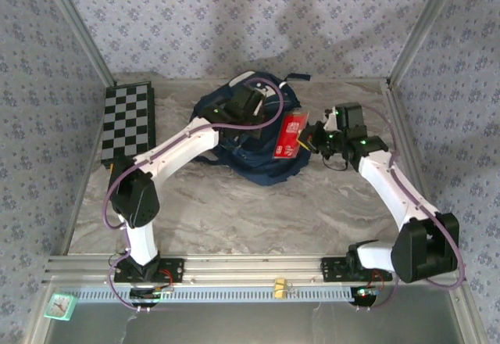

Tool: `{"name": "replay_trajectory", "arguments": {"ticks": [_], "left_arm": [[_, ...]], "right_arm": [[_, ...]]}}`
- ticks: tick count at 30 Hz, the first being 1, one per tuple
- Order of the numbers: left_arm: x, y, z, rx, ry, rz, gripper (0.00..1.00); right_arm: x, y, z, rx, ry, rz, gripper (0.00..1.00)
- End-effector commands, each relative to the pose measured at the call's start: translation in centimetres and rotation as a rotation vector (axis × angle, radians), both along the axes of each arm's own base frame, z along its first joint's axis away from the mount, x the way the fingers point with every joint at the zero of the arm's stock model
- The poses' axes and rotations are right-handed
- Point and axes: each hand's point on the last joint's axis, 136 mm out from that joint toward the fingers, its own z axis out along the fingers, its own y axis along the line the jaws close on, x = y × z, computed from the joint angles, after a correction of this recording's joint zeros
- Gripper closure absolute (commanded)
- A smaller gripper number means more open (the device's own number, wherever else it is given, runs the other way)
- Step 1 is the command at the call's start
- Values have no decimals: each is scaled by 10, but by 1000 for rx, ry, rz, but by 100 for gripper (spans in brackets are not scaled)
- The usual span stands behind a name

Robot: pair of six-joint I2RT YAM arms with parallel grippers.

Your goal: Pack the student bag

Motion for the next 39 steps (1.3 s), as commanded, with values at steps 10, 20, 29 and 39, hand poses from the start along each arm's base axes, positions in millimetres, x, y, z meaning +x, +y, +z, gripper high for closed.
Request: {"name": "replay_trajectory", "arguments": {"ticks": [10,20,29,39], "left_arm": [[-1,-3,60,-199,-15,144,100],[5,4,57,-235,12,144,100],[1,4,58,-251,23,91,100],[-3,6,49,-214,33,61,100]], "right_arm": [[85,65,6,-11,-209,-269,99],[57,76,13,-113,-251,-85,67],[78,2,3,-160,-100,-127,59],[125,29,-4,-134,-98,-52,81]]}}
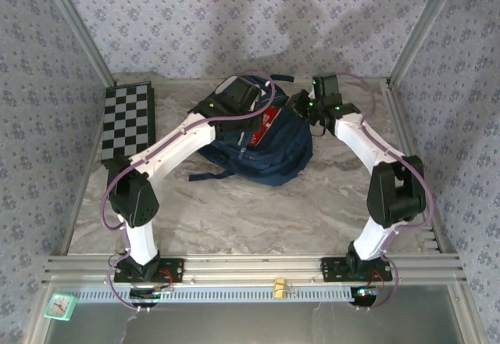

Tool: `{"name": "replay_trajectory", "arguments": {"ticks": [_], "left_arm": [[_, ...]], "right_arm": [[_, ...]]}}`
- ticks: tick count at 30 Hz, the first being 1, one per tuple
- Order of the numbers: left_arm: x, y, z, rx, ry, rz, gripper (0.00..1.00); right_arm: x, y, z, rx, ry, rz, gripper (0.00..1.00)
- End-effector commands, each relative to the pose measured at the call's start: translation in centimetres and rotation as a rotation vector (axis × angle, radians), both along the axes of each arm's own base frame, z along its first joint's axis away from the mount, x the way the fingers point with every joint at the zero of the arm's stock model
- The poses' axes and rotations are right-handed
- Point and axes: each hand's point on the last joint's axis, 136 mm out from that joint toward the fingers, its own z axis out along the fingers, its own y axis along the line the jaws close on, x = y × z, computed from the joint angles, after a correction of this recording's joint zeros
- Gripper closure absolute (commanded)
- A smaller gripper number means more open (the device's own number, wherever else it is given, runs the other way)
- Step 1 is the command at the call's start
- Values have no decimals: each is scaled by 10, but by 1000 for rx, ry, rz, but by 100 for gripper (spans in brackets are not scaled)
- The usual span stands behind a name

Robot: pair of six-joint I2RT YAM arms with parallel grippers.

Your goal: Pack the student bag

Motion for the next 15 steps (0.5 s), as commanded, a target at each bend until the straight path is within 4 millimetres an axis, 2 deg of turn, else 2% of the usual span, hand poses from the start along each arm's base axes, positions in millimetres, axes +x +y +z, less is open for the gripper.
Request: {"name": "replay_trajectory", "arguments": {"ticks": [1,3,6,9,12,15], "left_arm": [[-2,3,38,-73,-76,-17,100],[-6,1,33,-73,-54,-31,100],[-13,6,30,-86,-30,-25,90],[-24,16,37,-157,-25,-7,71],[-33,37,37,-256,4,59,59],[-40,66,21,-328,71,145,50]], "right_arm": [[-2,17,1,8,12,70,81],[-5,15,11,-2,-6,80,78],[-15,4,25,-10,-24,100,68],[-30,-8,19,-8,14,129,65],[-50,-9,15,-34,43,187,63],[-72,-5,14,-55,73,223,58]]}}
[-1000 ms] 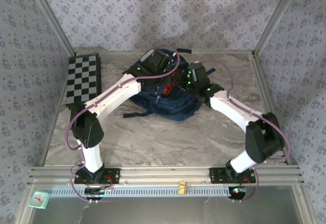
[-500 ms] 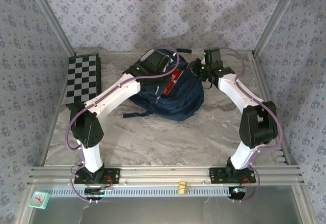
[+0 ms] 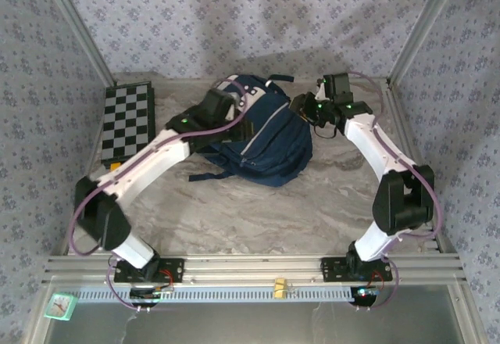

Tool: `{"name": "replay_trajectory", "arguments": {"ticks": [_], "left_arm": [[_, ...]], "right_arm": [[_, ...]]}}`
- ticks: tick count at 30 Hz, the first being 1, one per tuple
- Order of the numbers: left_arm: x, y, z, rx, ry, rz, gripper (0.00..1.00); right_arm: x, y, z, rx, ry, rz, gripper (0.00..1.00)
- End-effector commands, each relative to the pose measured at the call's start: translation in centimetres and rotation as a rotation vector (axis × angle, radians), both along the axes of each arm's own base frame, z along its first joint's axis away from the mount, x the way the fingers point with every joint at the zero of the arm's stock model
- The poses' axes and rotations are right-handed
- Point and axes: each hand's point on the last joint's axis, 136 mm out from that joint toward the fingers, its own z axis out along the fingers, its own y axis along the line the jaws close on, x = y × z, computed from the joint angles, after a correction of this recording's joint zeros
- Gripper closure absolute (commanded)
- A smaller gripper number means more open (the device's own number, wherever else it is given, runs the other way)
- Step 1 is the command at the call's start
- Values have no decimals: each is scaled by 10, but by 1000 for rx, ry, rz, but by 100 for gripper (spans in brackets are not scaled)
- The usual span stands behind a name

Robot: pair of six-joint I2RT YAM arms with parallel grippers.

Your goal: Pack the student bag

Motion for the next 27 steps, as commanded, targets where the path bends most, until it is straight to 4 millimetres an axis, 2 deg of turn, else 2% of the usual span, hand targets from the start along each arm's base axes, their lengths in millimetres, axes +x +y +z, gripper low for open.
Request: {"name": "replay_trajectory", "arguments": {"ticks": [1,4,6,10,13,14,15,22,27], "left_arm": [[-4,26,4,-154,46,106,47],[-10,56,-19,-193,112,213,41],[-14,74,-38,-218,168,286,39],[-13,98,-70,-311,258,402,38],[-7,94,-85,-372,319,414,38],[-5,91,-87,-386,333,414,39],[-1,86,-87,-415,335,409,39],[23,72,-94,-482,335,446,46],[33,45,-99,-491,350,436,50]], "right_arm": [[-40,13,-5,-20,59,113,56],[-60,29,-10,-38,78,158,53],[-73,48,-14,-38,83,209,52],[-84,66,-32,-15,119,215,51],[-84,76,-40,-4,116,210,50],[-89,72,-56,-26,145,199,50],[-88,70,-62,-34,156,182,50],[-83,68,-74,-28,150,154,50],[-81,71,-76,-20,149,158,51]]}}
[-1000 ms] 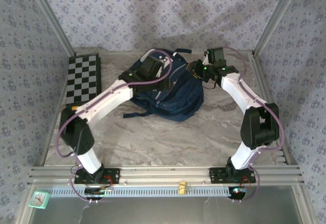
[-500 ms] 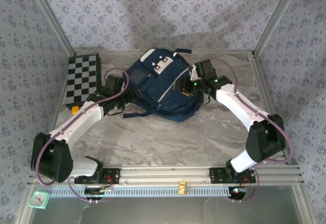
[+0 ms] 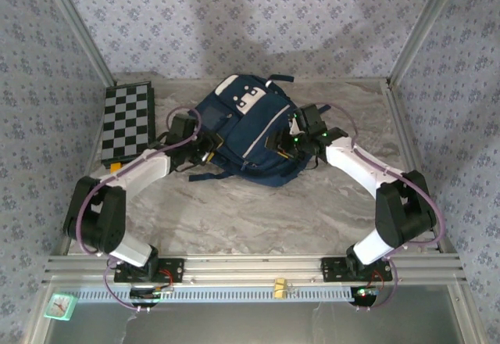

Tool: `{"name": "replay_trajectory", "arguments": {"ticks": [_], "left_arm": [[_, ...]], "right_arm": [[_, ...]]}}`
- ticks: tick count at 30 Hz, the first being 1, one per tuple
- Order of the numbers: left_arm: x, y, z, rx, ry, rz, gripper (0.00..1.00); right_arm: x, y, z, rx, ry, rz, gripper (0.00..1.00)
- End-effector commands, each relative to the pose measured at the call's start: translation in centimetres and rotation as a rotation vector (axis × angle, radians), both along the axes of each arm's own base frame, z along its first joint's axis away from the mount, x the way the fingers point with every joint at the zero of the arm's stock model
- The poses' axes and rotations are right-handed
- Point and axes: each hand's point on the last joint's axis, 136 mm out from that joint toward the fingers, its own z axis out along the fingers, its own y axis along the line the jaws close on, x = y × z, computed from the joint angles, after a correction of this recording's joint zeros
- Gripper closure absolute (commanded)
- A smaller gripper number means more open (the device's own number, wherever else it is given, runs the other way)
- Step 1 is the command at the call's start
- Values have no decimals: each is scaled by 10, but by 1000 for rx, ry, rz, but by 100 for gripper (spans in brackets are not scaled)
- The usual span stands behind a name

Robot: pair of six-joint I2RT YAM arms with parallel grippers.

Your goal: Pack the student bag

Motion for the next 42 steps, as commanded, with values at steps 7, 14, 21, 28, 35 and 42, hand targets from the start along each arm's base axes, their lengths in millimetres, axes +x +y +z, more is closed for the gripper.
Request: {"name": "replay_trajectory", "arguments": {"ticks": [7,14,21,28,35,42], "left_arm": [[21,-51,14,-92,-67,5,51],[22,-73,4,-98,-56,-7,54],[26,-80,0,-105,-105,49,61],[35,-86,10,-100,-134,71,81],[32,-88,31,-126,-143,71,99],[17,-99,62,-162,-120,68,100]], "right_arm": [[3,0,-6,15,-2,-19,51],[4,2,-7,25,0,-18,51],[4,5,-5,34,-5,-12,51],[1,-6,-1,-15,-21,-12,51],[-18,-23,5,-186,-51,15,51],[-46,-7,9,-315,-80,22,47]]}}
